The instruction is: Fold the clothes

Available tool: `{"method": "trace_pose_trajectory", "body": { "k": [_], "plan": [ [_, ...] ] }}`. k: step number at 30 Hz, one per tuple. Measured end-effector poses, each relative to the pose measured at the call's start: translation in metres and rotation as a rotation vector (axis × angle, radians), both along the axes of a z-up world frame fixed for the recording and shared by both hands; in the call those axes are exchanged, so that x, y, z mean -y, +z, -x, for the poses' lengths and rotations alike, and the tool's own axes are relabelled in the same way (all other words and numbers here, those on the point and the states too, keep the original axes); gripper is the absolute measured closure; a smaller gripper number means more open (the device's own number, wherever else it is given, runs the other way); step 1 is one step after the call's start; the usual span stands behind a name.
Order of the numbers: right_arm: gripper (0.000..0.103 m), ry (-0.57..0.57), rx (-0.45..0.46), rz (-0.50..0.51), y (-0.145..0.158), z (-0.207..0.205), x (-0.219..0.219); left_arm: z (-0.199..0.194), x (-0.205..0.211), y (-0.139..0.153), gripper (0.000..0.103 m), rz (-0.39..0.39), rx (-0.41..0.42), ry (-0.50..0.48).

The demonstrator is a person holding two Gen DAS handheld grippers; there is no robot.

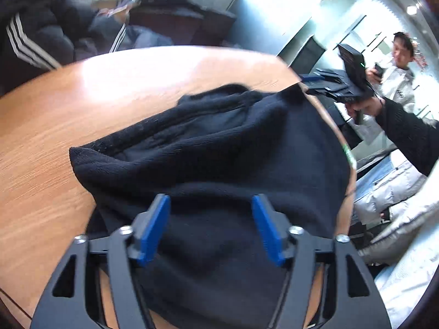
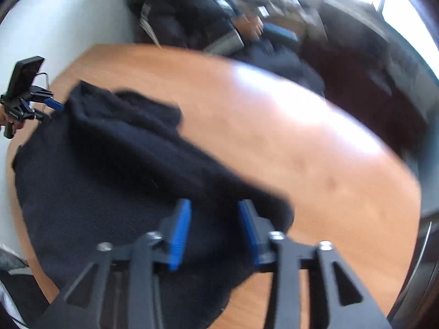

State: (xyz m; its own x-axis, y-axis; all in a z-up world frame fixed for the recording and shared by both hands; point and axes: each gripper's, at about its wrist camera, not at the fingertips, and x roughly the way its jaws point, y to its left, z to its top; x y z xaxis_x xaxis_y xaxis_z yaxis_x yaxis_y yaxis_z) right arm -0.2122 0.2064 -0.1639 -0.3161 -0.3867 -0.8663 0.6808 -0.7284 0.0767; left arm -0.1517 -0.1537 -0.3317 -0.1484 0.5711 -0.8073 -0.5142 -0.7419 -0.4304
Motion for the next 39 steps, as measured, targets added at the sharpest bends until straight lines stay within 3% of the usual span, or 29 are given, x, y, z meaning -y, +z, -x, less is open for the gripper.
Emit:
{"method": "trace_pose_trajectory", "body": {
  "k": [3,5,7,10,16,19,20,26,30,34,36,38,39],
  "plan": [
    [0.022,0.26,-0.029,0.131,0.028,0.003,0.081,-0.022,-0.016,-0.01,0.016,0.012,0.025,0.009],
    [0.021,0.444,0.044,0.191,0.013,0.009,0.147,-0.036,-0.026,-0.016,0.021,0.019,0.042,0.015],
    [0.022,0.505,0.166,0.227,-0.018,0.024,0.202,-0.051,-0.036,-0.023,0.022,0.025,0.057,0.022],
    [0.033,0.513,0.399,0.237,-0.073,0.052,0.267,-0.056,-0.035,-0.024,0.022,-0.033,0.022,0.078],
    [0.042,0.482,0.636,0.296,-0.115,0.075,0.315,-0.059,-0.057,-0.032,0.021,-0.022,-0.03,0.068],
    [0.076,0.483,0.694,0.312,-0.115,0.082,0.317,-0.06,-0.064,-0.034,0.021,-0.035,-0.045,0.069],
    [0.095,0.505,0.686,0.313,-0.108,0.08,0.317,-0.061,-0.065,-0.036,0.021,-0.042,-0.048,0.075],
    [0.094,0.604,0.567,0.271,-0.053,0.063,0.323,-0.083,-0.059,-0.047,0.021,-0.047,-0.071,0.093],
    [0.088,0.645,0.439,0.205,-0.021,0.059,0.334,-0.077,-0.04,-0.041,0.021,-0.052,-0.052,0.096],
    [0.083,0.47,0.305,0.277,0.002,0.097,0.324,-0.079,-0.037,-0.035,0.021,-0.026,-0.073,0.096],
    [0.075,0.423,0.266,0.327,0.019,0.106,0.303,-0.078,-0.04,-0.037,0.021,-0.03,-0.067,0.107],
    [0.063,0.448,0.248,0.276,0.027,0.103,0.279,-0.08,-0.027,-0.034,0.021,-0.036,-0.064,0.11],
    [0.062,0.467,0.257,0.225,0.023,0.095,0.268,-0.079,-0.027,-0.034,0.021,-0.036,-0.063,0.112]
  ]
}}
